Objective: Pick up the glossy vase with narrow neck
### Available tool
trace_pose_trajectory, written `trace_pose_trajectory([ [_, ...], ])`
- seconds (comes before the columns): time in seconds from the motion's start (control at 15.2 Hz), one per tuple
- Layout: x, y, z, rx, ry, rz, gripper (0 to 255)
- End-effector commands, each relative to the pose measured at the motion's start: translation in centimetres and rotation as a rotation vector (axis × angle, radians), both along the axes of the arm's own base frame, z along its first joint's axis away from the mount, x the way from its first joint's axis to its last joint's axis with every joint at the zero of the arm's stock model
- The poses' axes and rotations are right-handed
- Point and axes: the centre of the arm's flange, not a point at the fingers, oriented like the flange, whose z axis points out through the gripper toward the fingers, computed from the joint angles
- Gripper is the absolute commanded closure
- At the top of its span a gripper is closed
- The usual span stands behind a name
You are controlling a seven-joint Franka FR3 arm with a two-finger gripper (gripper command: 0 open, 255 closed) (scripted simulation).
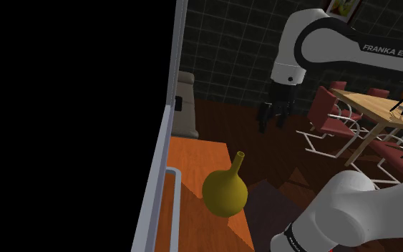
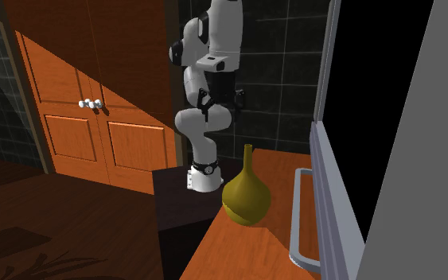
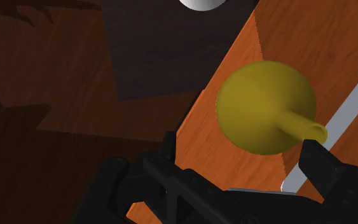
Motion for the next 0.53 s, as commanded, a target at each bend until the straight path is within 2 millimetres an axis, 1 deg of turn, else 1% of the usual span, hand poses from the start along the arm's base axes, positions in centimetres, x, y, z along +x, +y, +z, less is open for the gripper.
trace_pose_trajectory([
  [0.0,0.0,0.0,0.0,0.0,0.0,0.0,0],
  [0.46,0.6,7.2,-5.2,0.012,-0.085,0.04,0],
])
